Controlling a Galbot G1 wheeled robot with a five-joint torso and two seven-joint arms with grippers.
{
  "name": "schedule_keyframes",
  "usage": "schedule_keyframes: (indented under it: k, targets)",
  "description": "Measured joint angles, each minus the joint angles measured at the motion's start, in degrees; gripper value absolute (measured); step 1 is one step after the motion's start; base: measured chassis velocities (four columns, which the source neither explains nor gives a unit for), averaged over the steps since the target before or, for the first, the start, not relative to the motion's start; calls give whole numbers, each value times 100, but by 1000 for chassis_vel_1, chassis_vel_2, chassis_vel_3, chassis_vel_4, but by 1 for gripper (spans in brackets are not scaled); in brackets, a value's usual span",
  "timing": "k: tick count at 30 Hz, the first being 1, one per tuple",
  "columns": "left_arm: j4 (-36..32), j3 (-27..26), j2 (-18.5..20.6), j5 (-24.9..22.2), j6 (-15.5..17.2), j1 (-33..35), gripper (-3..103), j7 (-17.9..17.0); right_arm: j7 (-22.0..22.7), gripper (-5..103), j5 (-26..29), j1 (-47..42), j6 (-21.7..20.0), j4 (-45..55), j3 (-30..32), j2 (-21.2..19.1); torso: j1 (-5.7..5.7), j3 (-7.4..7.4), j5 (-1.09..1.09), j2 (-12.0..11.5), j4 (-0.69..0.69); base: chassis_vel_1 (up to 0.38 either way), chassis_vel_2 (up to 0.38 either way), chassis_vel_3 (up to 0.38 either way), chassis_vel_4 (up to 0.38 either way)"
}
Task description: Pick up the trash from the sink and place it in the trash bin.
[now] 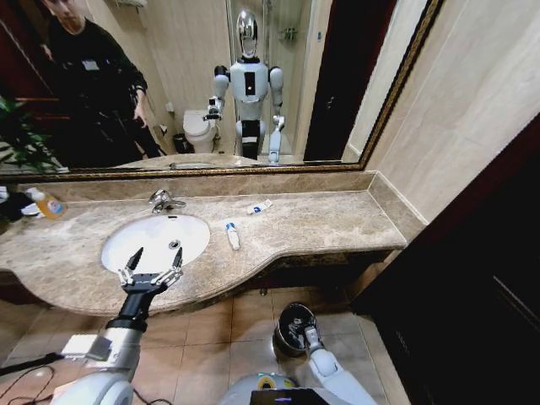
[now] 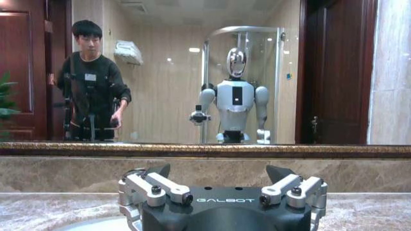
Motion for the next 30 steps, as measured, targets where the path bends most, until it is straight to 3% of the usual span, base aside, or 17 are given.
schedule_keyframes:
  k: [8, 12, 16, 17, 21, 23, 25, 30]
  targets:
    - [0, 0, 0, 0, 0, 0, 100, 0, 126, 100, 207, -247, -56, 510, 16, -175, 0, 0, 1, 0, 0, 0, 0, 0, 0]
    - [0, 1, 0, 0, 0, 0, 100, 1, 214, 100, 558, -640, -257, 1517, 13, -578, 0, 0, 2, 0, 0, 0, 0, 0, 0]
    - [0, 0, 0, 0, 0, 0, 100, 0, 420, 100, 1016, -1235, -421, 3194, 278, -1046, -1, 0, 2, 0, 0, 0, 0, 0, 0]
    - [0, 0, 0, 0, 0, 0, 100, 0, 420, 100, 1016, -1235, -421, 3194, 278, -1046, -1, 0, 2, 0, 0, 0, 0, 0, 0]
    - [0, 0, 0, 0, 0, 0, 100, 0, 30, 100, 1472, -1857, -1099, 4957, 1007, -1039, -1, 0, 0, 0, -1, 0, 0, 0, 0]
    - [0, 0, 0, 0, 0, 0, 100, 0, 14, 100, 1603, -1960, -1208, 5377, 1088, -1074, -1, -1, 0, 1, -1, 0, 0, 0, 0]
    - [0, 0, 0, 0, 0, 0, 100, 0, 52, 100, 1778, -2021, -1381, 6012, 1110, -1161, -1, -1, 1, 0, -1, 0, 0, 0, 0]
    - [0, 0, 0, 0, 0, 0, 100, 0, 94, 100, 1882, -1527, -1622, 6493, 777, -1404, -1, 0, 1, 0, 0, 0, 0, 0, 0]
